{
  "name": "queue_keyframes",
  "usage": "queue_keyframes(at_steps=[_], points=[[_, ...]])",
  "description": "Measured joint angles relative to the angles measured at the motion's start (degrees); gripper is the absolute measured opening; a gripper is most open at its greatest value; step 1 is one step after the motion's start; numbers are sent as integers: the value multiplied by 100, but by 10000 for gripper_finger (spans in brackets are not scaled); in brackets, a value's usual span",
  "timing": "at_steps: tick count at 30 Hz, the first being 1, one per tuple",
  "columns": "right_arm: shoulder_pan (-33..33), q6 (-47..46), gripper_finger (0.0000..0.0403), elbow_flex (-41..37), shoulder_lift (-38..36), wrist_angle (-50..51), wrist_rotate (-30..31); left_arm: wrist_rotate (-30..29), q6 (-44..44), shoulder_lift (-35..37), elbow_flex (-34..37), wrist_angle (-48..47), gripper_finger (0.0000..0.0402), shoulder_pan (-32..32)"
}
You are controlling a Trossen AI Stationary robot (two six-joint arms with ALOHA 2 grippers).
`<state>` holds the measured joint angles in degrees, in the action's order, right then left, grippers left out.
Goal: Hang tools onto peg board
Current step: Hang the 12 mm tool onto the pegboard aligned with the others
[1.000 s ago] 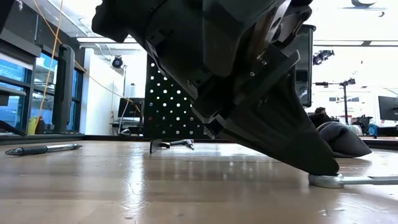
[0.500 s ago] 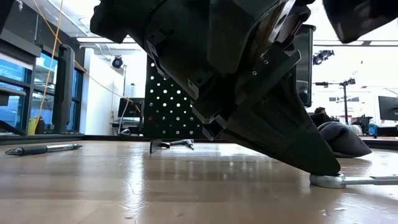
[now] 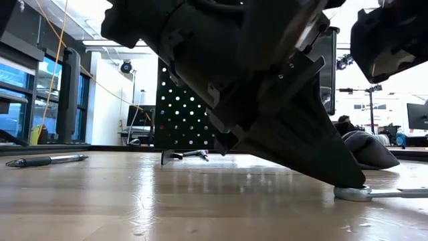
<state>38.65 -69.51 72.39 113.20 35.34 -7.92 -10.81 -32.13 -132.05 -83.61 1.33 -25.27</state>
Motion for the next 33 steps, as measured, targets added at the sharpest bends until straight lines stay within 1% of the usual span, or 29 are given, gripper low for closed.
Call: queue_keyframes(at_steps=[4, 6, 8, 12, 13, 17, 20, 24, 26, 28, 30, 31, 33], points=[[-2, -12, 210, 18, 145, 138, 21, -29, -132, -4, 6, 84, 0, 13], [-2, -82, 192, 34, 229, 330, 31, -39, -178, -4, 6, 91, 0, 11], [34, -131, 151, 46, 304, 479, 33, -18, -231, -4, 6, 92, 0, 13], [75, -345, 28, 53, 364, 651, 205, 61, -220, -1, 12, 139, 0, 13], [79, -392, 17, 51, 364, 653, 283, 33, -231, -7, 26, 310, 0, 8], [85, -477, 7, 90, 364, 747, 382, 85, -279, 40, 5, 384, 0, 23], [165, -398, 5, 238, 383, 942, 505, 340, -241, 247, 23, 196, 0, 90], [420, -397, 3, 530, 272, 1329, 907, 1033, 4, 886, 29, -482, 0, 177], [624, -412, 3, 654, 156, 1802, 1045, 1260, 186, 1309, 62, -823, 0, 147], [855, -569, 2, 836, -36, 1784, 1215, 1292, 369, 1733, 165, -1053, 0, 25], [1061, -913, 2, 919, -292, 1755, 1501, 1221, 375, 2131, 265, -1104, 0, -132], [1165, -1085, 2, 917, -391, 1738, 1737, 1140, 316, 2322, 336, -1014, 0, -227], [1340, -1484, 1, 899, -511, 1471, 2394, 823, 145, 2725, 516, -616, 0, -462]])
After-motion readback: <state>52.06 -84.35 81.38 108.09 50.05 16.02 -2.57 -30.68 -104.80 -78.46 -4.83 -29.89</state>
